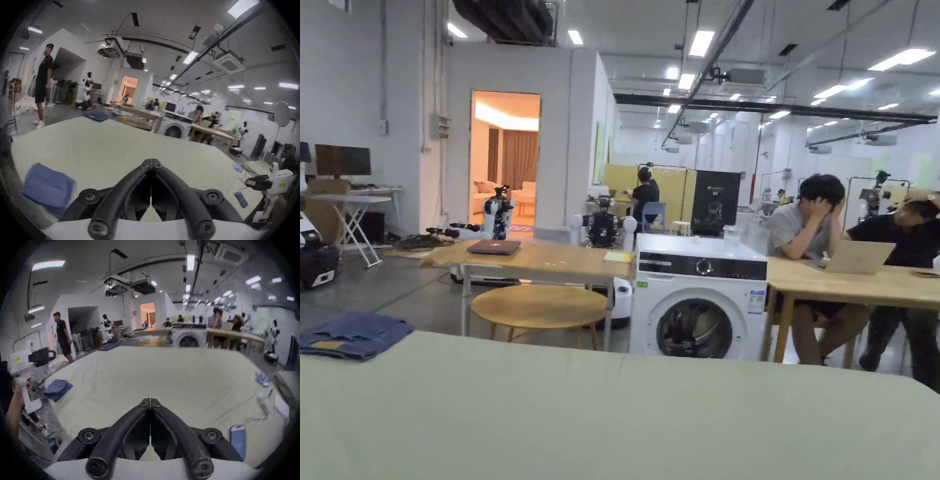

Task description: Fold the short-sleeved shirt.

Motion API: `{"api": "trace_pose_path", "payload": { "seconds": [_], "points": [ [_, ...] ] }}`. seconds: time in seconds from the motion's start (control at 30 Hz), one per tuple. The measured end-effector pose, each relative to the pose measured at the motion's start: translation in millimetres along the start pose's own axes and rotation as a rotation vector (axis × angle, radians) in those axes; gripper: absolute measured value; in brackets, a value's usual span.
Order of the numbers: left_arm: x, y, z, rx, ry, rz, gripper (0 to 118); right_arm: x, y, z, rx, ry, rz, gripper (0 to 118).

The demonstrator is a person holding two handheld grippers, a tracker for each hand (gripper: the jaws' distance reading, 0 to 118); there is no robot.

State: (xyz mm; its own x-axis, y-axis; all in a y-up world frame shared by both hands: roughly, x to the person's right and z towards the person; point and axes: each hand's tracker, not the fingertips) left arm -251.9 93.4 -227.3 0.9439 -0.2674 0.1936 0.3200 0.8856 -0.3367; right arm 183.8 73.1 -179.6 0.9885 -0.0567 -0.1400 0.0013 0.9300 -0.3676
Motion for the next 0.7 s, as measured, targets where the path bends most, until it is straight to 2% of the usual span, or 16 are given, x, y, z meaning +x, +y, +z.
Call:
{"api": "trace_pose_path", "payload": {
  "seconds": [0.03, 0.17, 0.27, 0.33, 0.4, 0.43, 0.5, 0.53, 0.57, 0.6, 0.63, 0.67, 0.7],
  "points": [
    [18, 9, -2, 0.053, -0.019, 0.015, 0, 2, 6, 3, 0.024, -0.018, -0.004, 0],
    [76, 52, -4, 0.050, 0.037, -0.137, 0, 13, 26, 9, 0.096, -0.114, 0.019, 0],
    [111, 79, -4, 0.052, 0.022, -0.147, 0, 22, 34, 5, 0.137, -0.188, 0.020, 0],
    [126, 87, -5, 0.084, 0.022, -0.173, 0, 26, 37, 1, 0.164, -0.250, 0.050, 0],
    [138, 92, -7, 0.118, 0.056, -0.212, 0, 31, 37, -3, 0.171, -0.252, 0.039, 0],
    [142, 94, -7, 0.114, 0.057, -0.220, 0, 33, 37, -2, 0.173, -0.254, 0.033, 5],
    [143, 97, -7, 0.108, 0.050, -0.230, 0, 35, 35, -3, 0.181, -0.264, 0.024, 8],
    [142, 98, -6, 0.106, 0.042, -0.227, 0, 36, 35, -3, 0.181, -0.268, 0.024, 17],
    [142, 98, -4, 0.103, 0.025, -0.220, 5, 37, 34, -4, 0.179, -0.277, 0.024, 37],
    [143, 100, -3, 0.102, 0.024, -0.222, 21, 38, 34, -5, 0.171, -0.290, 0.022, 64],
    [141, 101, -4, 0.096, 0.027, -0.229, 63, 39, 34, -5, 0.173, -0.294, 0.020, 96],
    [142, 96, -5, 0.309, -0.056, 0.274, 95, 41, 33, -3, 0.186, -0.298, 0.016, 110],
    [142, 96, -2, 0.317, -0.028, 0.269, 113, 42, 32, -1, 0.205, -0.303, 0.008, 117]
  ]
}}
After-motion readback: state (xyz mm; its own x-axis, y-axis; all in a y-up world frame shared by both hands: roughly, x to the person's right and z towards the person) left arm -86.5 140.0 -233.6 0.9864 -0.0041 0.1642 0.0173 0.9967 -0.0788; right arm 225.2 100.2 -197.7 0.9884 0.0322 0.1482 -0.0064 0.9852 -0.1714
